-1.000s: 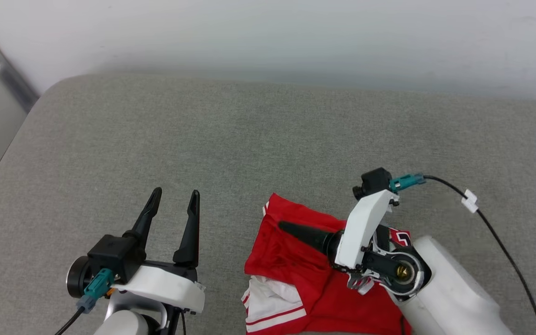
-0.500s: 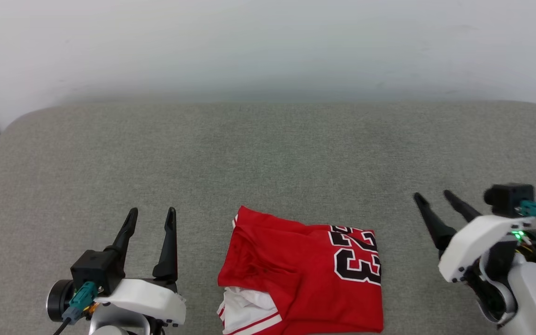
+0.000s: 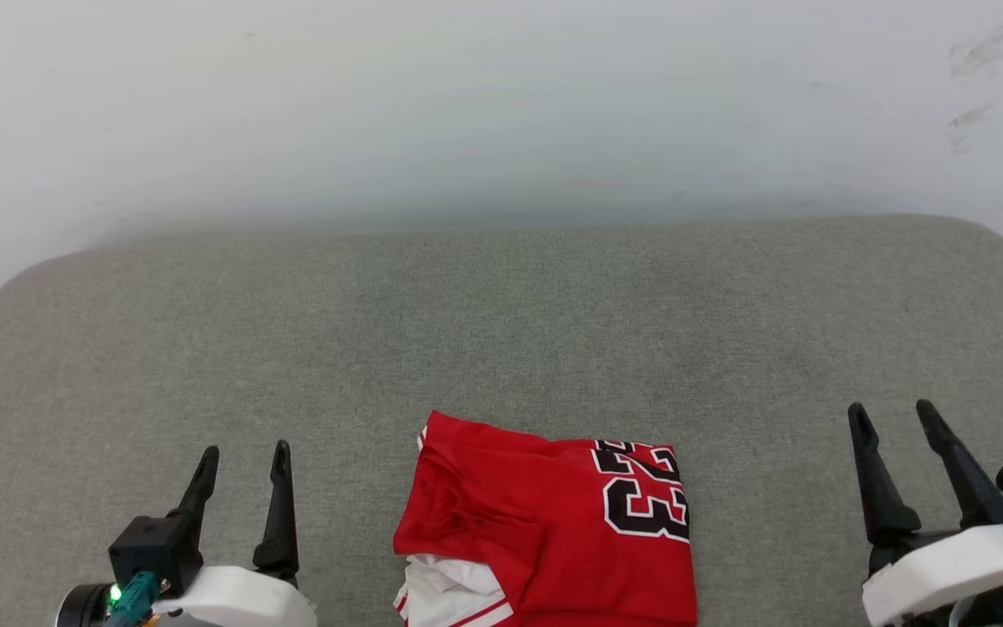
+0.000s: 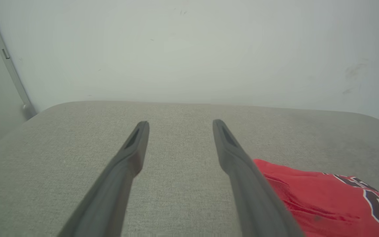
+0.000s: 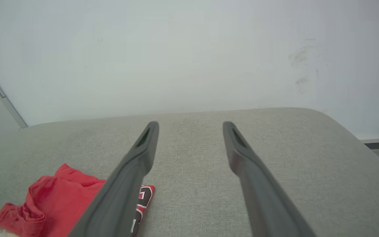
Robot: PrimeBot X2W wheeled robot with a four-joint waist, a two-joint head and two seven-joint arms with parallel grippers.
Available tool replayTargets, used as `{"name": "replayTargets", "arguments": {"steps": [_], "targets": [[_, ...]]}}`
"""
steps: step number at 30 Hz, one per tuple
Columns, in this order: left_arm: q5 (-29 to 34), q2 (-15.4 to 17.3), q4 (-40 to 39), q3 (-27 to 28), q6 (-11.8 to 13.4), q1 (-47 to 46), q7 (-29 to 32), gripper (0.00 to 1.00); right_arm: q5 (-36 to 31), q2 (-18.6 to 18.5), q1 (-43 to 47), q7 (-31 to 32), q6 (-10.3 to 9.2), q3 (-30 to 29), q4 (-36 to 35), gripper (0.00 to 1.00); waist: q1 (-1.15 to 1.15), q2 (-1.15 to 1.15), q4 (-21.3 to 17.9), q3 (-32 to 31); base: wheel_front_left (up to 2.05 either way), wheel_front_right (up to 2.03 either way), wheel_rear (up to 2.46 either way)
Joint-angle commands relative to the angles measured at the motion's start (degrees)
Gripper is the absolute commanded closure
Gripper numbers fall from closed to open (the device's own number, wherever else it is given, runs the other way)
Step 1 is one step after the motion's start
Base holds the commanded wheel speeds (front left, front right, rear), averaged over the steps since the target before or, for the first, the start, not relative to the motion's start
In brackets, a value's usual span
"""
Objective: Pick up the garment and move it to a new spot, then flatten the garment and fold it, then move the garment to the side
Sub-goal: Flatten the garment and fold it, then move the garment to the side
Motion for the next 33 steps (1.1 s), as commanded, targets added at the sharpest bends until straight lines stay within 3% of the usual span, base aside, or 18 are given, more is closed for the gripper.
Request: {"name": "replayTargets", "arguments": {"steps": [1,9,20,27,33], "targets": [[0.3,0.3,0.2,0.3,0.3,1.2,-0.3,0.00,-0.4,1.0,2.0,0.1,-0.01,0.3,-1.9,0.00,0.00,0.00,-0.2,-0.7,0.00,0.00,0.00],[1.0,-0.1,0.9,0.4,0.2,3.9,-0.5,0.00,-3.7,2.4,7.9,3.1,-0.02,0.7,-7.1,0.00,0.00,0.00,-0.8,-2.3,0.00,0.00,0.00],[1.2,-1.6,1.9,1.0,-0.7,3.2,-0.7,0.00,-4.1,2.7,8.4,6.0,-0.02,0.3,-9.4,0.00,0.00,0.00,-0.8,-2.0,0.00,0.00,0.00],[1.5,-2.3,1.7,2.6,-1.0,3.0,-0.7,0.00,0.7,3.2,8.1,10.1,-0.02,-2.0,-7.5,0.00,0.00,0.00,-0.7,-1.6,0.00,0.00,0.00],[2.9,-4.1,0.5,4.1,-1.5,2.0,-0.7,0.00,12.0,-0.3,4.4,17.1,-0.02,-9.8,-0.6,0.00,0.00,0.00,1.0,-0.5,0.00,0.00,0.00]]}}
